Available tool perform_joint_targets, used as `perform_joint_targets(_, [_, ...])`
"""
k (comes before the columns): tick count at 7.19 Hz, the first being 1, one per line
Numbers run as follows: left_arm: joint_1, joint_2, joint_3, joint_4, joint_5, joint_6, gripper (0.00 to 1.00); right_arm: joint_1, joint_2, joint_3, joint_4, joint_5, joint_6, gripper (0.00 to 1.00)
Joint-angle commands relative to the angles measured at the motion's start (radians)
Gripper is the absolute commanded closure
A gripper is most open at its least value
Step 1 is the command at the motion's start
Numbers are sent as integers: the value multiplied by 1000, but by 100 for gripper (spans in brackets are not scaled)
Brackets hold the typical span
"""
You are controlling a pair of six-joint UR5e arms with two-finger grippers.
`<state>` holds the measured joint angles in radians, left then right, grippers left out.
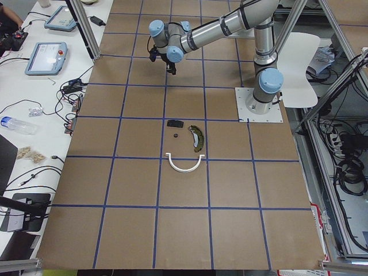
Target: Place bearing gear from tray to pile
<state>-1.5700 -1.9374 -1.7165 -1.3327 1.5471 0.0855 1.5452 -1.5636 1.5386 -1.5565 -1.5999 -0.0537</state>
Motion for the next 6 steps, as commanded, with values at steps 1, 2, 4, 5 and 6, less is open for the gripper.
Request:
perform_joint_targets(1, [215,11,110,-128,134,173,100,-2,-1,0,4,-2,0,0])
perform_joint_targets(2, [310,11,110,-134,145,265,100,-2,-1,2,3,-2,0,0])
perform_joint_targets(4, [483,-18,118,-71,215,475,100,-2,-1,2,4,-2,0,0])
perform_joint_targets(5, [531,-40,88,-10,219,549,100,-3,-1,2,4,-2,0,0])
perform_joint_targets(6, [574,-64,74,60,219,583,100,-4,-4,2,7,0,0,0])
